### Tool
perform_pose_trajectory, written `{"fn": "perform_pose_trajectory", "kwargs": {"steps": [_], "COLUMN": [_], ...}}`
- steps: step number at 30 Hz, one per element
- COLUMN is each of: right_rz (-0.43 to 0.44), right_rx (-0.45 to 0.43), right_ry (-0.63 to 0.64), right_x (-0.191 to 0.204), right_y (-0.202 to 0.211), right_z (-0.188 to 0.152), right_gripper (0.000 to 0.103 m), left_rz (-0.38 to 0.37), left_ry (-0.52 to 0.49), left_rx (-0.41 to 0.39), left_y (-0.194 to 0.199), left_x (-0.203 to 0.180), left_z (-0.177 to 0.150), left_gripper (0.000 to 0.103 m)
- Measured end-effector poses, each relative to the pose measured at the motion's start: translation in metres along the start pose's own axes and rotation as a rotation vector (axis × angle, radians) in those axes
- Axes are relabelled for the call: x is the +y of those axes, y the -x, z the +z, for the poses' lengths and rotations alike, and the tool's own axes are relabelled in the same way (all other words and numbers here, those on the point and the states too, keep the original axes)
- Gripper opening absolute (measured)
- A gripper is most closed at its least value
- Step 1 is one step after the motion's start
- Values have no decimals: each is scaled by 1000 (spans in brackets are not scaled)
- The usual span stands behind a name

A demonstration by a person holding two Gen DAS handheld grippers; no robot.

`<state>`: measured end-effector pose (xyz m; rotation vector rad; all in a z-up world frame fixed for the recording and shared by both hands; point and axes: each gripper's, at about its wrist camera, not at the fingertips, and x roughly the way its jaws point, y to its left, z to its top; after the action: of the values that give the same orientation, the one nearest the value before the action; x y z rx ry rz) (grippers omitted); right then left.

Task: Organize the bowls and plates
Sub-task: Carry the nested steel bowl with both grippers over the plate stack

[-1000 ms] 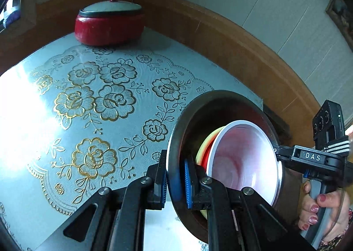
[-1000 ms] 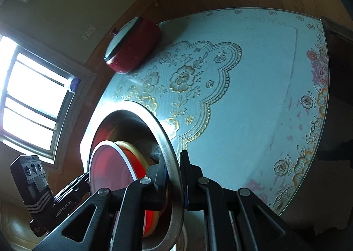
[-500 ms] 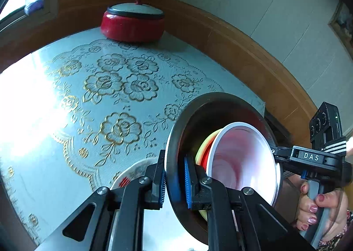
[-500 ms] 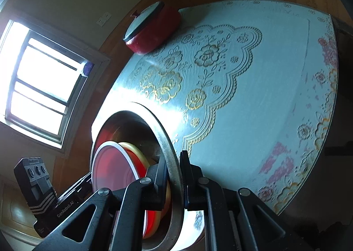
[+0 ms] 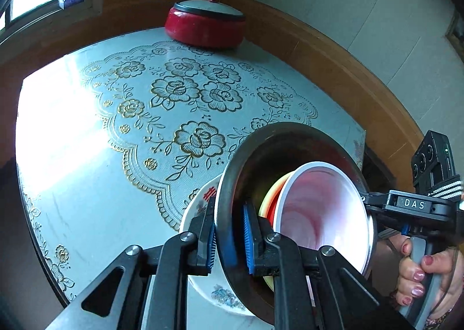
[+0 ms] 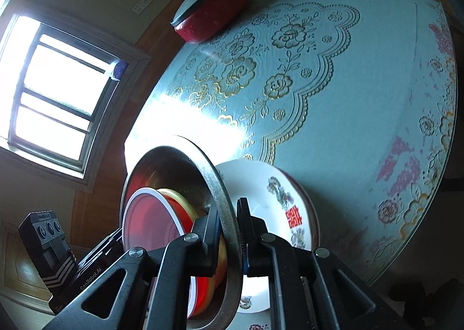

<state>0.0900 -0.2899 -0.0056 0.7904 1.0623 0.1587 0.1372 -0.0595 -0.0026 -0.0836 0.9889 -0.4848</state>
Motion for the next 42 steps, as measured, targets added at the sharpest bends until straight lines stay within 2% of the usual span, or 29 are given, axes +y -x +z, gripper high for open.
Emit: {"fn": "perform_pose_trajectory", "kwargs": {"steps": [9, 42], "right_rz": [-32, -139], "right_rx": [20, 77], "right_ry": [-6, -5], "right_x": [-1, -10], "right_y": [-11, -39], "right_z": [-11, -10], "right_gripper": [10, 11], "left_rz": [0, 27], "left_ry": [9, 20], "left_rx": [24, 105], "left_y": [-10, -52], "left_x": [9, 24], "left_z": [-10, -18], "left_gripper": [15, 15]}}
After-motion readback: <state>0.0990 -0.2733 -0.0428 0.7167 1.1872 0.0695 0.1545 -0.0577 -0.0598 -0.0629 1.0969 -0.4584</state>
